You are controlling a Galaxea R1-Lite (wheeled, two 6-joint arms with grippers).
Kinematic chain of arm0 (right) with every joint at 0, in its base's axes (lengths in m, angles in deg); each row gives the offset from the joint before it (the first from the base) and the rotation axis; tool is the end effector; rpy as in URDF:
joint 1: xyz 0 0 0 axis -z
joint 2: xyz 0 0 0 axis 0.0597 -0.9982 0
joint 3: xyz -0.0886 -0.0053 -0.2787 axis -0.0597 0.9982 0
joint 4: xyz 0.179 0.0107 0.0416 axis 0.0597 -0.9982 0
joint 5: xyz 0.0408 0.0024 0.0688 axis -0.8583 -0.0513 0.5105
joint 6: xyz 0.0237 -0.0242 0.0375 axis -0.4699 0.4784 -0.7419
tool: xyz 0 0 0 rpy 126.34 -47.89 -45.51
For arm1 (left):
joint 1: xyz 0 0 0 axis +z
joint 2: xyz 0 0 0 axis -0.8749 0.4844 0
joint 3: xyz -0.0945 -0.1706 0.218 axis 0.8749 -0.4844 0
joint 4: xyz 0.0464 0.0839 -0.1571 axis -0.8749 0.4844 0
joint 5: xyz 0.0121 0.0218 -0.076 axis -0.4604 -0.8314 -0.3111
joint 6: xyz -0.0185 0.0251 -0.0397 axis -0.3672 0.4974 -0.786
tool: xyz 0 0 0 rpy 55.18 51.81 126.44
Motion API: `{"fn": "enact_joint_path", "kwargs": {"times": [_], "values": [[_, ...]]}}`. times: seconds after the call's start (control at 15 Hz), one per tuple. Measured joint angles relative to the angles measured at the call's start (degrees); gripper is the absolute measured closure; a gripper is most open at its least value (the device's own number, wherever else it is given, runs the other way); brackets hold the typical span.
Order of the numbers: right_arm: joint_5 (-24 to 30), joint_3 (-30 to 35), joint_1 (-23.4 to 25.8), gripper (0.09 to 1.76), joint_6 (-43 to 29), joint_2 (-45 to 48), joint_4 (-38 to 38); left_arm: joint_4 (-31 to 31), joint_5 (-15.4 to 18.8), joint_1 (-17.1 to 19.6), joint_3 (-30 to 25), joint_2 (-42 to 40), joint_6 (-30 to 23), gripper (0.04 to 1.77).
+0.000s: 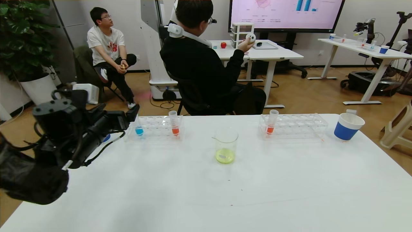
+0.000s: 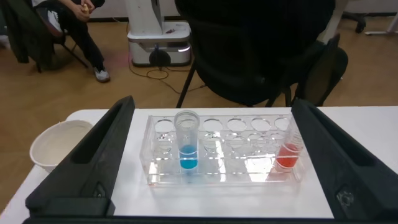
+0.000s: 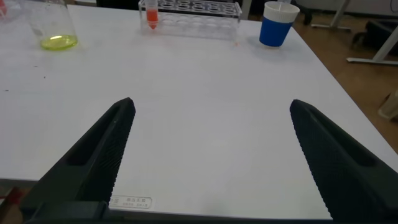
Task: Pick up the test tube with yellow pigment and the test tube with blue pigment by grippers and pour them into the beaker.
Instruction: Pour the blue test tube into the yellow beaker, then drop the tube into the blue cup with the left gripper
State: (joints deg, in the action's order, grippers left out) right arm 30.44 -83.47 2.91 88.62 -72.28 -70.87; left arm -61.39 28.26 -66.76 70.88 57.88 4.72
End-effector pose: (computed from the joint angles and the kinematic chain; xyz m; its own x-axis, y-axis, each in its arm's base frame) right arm 0.0059 0.0000 0.0745 0.9999 0.0101 -0.0067 -0.0104 0.9988 -0.0470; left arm 0.3386 -0.0287 0.1553 0.9990 0.0039 0.0436 -0.0038 1.0000 -0.0026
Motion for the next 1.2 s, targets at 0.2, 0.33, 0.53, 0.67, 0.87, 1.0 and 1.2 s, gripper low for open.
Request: {"fn": "enact_joint_path", "kwargs": {"times": [0.2,0.33,0.53,0.67,0.87,1.0,1.2], "values": [[0.0,0.0,0.0,0.11,0.0,0.0,0.0,-4.4,-1.4,-0.5,2.9,9.1,-2.0,0.06],[0.0,0.0,0.0,0.11,0.0,0.0,0.0,-8.0,-1.5,-0.6,3.6,13.4,-2.1,0.06],[0.0,0.0,0.0,0.11,0.0,0.0,0.0,-12.6,-1.6,-0.6,4.0,18.7,-2.2,0.06],[0.0,0.0,0.0,0.11,0.0,0.0,0.0,-12.8,-1.6,-0.5,4.2,20.8,-2.2,0.06],[0.0,0.0,0.0,0.11,0.0,0.0,0.0,-12.9,-1.6,-0.4,5.2,22.6,-2.1,0.06],[0.0,0.0,0.0,0.11,0.0,0.0,0.0,-12.9,-2.2,-0.4,6.8,23.3,-2.1,0.06],[0.0,0.0,0.0,0.11,0.0,0.0,0.0,-12.4,-2.8,0.0,10.8,24.5,-2.2,0.06]]}}
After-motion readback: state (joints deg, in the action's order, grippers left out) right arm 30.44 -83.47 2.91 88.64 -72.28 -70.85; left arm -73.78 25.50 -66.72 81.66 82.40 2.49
